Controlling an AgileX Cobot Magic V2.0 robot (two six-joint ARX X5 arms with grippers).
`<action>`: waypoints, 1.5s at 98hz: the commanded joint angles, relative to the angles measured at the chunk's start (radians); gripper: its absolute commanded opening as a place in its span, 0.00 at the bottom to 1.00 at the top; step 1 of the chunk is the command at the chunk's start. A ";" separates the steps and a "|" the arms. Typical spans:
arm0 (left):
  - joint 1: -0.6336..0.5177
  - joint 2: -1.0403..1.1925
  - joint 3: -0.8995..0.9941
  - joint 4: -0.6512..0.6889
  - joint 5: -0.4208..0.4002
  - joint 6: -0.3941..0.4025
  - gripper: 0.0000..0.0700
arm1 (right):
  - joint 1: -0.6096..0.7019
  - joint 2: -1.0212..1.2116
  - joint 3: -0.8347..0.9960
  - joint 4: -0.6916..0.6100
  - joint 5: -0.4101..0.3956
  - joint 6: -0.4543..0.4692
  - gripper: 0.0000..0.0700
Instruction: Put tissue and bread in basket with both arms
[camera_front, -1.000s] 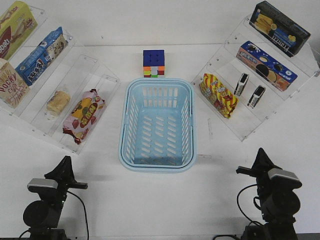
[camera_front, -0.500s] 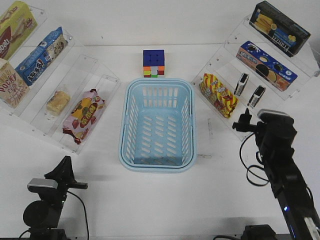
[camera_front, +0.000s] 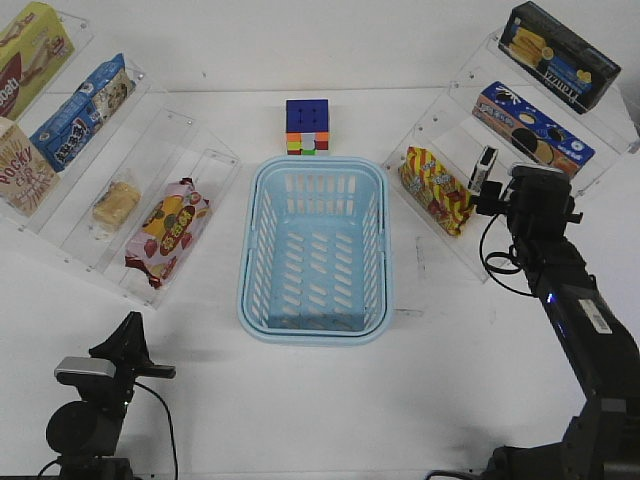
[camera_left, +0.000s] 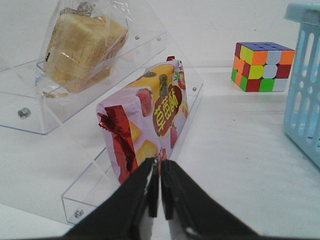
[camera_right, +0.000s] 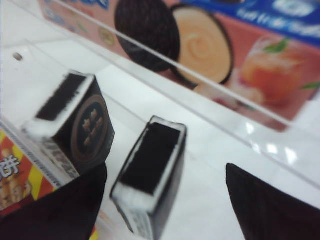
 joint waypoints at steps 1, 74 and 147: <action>0.001 -0.001 -0.020 0.016 0.001 0.002 0.00 | 0.002 0.034 0.023 0.024 -0.001 0.003 0.42; 0.001 -0.001 -0.020 0.015 0.001 0.002 0.00 | 0.269 -0.378 0.029 -0.090 -0.534 0.077 0.00; 0.001 -0.001 -0.018 0.055 0.001 -0.341 0.00 | 0.472 -0.388 0.032 -0.116 -0.297 -0.101 0.00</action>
